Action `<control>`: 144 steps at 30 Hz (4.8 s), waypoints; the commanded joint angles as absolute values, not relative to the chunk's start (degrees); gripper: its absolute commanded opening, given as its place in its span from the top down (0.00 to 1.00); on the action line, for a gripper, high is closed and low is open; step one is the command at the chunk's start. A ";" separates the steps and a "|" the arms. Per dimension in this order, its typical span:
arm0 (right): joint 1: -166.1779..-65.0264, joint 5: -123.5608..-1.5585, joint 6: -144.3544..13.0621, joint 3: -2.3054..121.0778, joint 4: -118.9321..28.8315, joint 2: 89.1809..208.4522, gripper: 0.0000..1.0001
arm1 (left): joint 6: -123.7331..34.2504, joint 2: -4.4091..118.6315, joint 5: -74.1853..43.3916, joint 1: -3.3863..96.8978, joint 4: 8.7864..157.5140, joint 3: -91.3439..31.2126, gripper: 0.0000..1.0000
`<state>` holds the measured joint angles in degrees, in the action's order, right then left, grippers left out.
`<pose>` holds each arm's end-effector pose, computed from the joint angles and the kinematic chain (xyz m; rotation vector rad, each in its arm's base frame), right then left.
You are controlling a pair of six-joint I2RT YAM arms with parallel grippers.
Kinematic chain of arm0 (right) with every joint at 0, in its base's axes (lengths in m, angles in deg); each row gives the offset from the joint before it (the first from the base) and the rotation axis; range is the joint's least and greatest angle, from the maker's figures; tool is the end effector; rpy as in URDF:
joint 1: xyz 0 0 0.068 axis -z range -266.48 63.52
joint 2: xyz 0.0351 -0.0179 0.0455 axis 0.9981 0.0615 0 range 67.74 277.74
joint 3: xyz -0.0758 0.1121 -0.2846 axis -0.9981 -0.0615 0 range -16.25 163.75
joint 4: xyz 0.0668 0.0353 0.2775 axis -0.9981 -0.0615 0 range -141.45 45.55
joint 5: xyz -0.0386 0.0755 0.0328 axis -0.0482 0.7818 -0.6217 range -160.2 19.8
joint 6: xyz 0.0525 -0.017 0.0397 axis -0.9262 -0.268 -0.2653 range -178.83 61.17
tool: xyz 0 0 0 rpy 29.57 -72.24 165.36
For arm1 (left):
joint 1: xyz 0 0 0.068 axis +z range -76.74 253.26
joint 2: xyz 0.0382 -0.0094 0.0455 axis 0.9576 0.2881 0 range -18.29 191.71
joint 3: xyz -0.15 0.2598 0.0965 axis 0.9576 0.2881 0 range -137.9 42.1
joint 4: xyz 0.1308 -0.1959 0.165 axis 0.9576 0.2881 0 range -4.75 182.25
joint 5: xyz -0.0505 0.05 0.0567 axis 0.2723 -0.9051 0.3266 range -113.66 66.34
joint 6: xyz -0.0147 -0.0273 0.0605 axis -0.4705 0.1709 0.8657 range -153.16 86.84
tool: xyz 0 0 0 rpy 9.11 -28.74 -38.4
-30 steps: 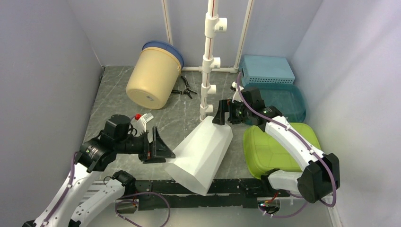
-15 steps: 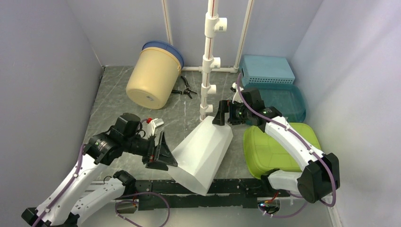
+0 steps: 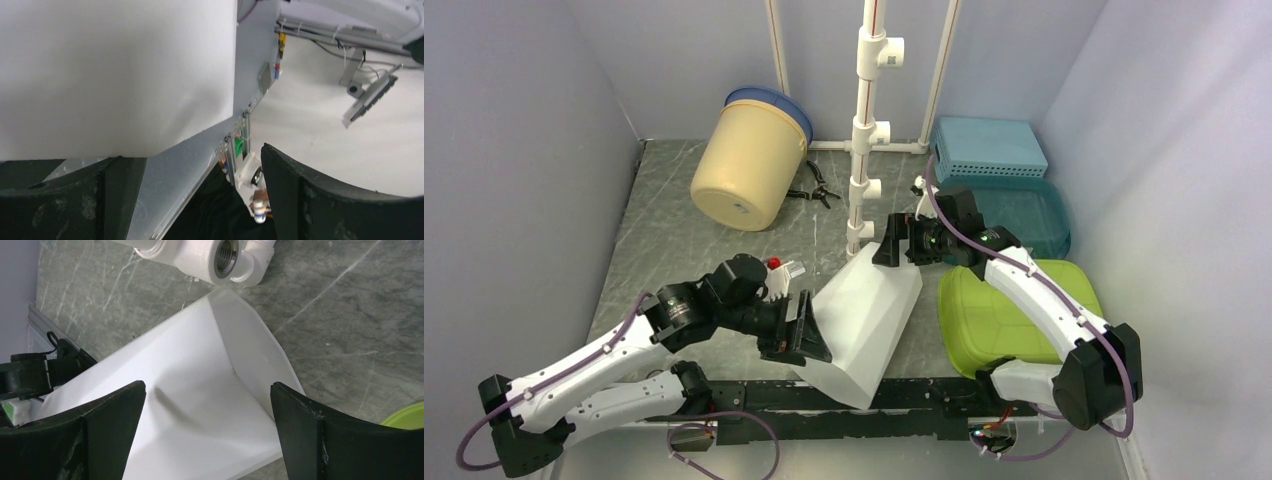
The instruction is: Turn the large container upside down
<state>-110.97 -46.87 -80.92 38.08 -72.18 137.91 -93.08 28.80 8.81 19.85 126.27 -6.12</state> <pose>0.2498 0.1377 0.3005 -0.2642 2.4070 0.8663 0.0803 -0.1574 0.3271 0.2147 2.7286 -1.4933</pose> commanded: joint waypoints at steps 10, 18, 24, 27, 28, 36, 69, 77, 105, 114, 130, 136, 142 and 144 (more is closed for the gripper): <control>-110.77 -38.50 -82.42 30.50 -69.28 130.20 0.00 | -90.86 31.12 -16.85 18.77 129.08 -13.26 0.33; -110.73 -39.06 -91.41 24.35 -67.23 120.23 0.00 | -85.51 37.96 -22.56 18.79 136.29 -18.38 0.53; -110.77 -39.84 -97.73 20.57 -66.41 112.07 0.05 | -82.26 38.89 -23.57 18.81 135.05 -18.23 0.59; -110.66 -40.35 -98.83 21.70 -68.06 107.73 0.08 | -81.95 37.81 -23.35 18.83 132.15 -16.89 0.62; -110.69 -40.01 -99.47 22.08 -67.87 106.37 0.09 | -82.17 37.32 -22.73 18.78 130.49 -15.97 0.62; -110.68 -32.15 -104.49 23.52 -65.46 101.11 0.14 | -88.60 33.51 -16.34 18.74 113.34 -5.56 0.69; -134.78 -47.31 -102.00 43.91 -76.97 114.24 0.17 | -97.28 27.74 -21.52 13.31 103.38 5.40 0.69; -139.99 -63.20 -97.42 50.72 -83.34 115.21 0.12 | -95.13 23.55 -23.57 13.16 114.85 1.95 0.60; -139.99 -70.95 -112.85 35.06 -73.29 118.57 0.00 | -86.74 17.95 -32.46 13.23 136.63 -18.36 0.42; -144.03 -77.92 -122.77 35.45 -61.25 130.88 0.03 | -81.57 20.75 -24.40 13.18 133.80 -26.52 0.43; -140.30 -80.78 -112.99 41.18 -65.67 128.42 0.00 | -79.05 27.73 -11.43 13.22 122.66 -28.36 0.39; -137.65 -85.31 -111.37 37.19 -71.93 118.60 0.00 | -76.97 33.86 -11.02 13.12 122.87 -30.34 0.38; -137.21 -97.70 -115.59 42.17 -87.55 118.37 0.00 | -76.52 38.51 -15.06 12.47 121.24 -30.84 0.37; -137.25 -100.34 -117.49 40.73 -90.01 115.65 0.00 | -77.34 40.81 -17.09 11.94 121.33 -30.60 0.38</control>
